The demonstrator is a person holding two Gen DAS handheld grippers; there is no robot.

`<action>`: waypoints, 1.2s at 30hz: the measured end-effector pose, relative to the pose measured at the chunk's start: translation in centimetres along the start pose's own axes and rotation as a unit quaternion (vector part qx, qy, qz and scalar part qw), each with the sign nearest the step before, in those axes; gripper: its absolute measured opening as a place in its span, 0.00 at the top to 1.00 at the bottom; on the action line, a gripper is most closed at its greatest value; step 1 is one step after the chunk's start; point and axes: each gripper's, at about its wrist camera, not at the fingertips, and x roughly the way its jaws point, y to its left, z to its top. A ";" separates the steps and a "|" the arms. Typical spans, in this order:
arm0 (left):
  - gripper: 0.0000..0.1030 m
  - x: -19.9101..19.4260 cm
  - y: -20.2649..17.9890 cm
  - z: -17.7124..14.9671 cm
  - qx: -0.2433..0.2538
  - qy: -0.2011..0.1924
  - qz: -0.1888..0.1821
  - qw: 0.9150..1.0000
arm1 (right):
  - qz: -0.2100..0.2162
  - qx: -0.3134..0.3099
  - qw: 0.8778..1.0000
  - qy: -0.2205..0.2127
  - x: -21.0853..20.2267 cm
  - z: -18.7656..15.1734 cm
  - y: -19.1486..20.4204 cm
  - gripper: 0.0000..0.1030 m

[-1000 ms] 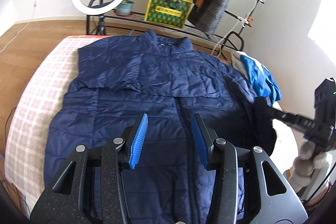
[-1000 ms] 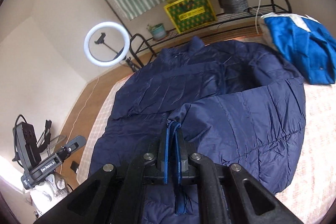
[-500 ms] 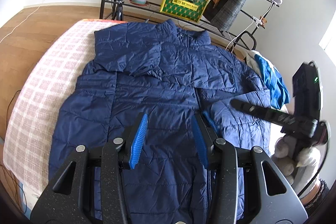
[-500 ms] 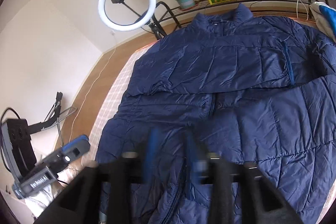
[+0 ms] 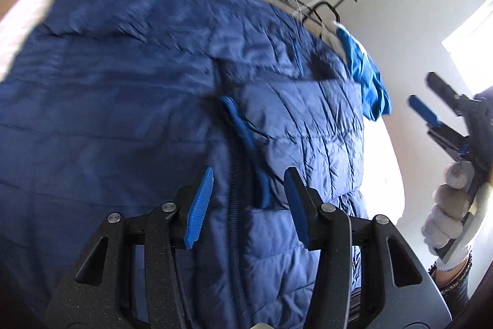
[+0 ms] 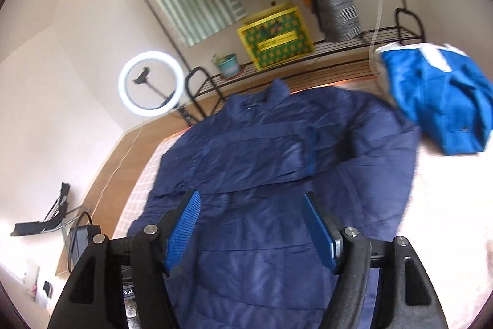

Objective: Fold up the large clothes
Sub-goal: 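Grasp the opposite jacket side edge with the left tool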

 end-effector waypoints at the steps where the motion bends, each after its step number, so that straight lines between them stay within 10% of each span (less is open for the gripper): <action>1: 0.52 0.9 -0.2 -0.1 -0.004 0.008 -0.003 1.000 | -0.008 0.010 1.000 -0.008 -0.9 0.2 -1.2 0.31; 8: 0.49 3.9 -1.5 0.7 -0.013 0.030 -0.009 0.999 | -0.018 0.087 0.995 -0.038 -4.5 1.2 -7.4 0.29; 12: 0.89 4.9 -1.9 1.9 0.005 0.029 0.007 1.000 | -0.038 0.113 0.992 -0.037 -4.6 0.9 -10.0 0.29; 14: 0.93 5.1 -2.0 2.2 0.018 0.024 0.013 0.999 | -0.051 0.115 0.992 -0.033 -4.5 0.6 -10.6 0.29; 27: 0.96 1.3 -3.1 11.3 0.113 -0.097 0.128 0.980 | -0.087 0.114 0.990 0.007 -1.8 -0.5 -12.5 0.29; 36: 0.97 0.2 5.8 17.9 0.038 -0.116 0.200 0.972 | -0.150 0.016 0.987 0.059 4.5 -0.6 -10.3 0.30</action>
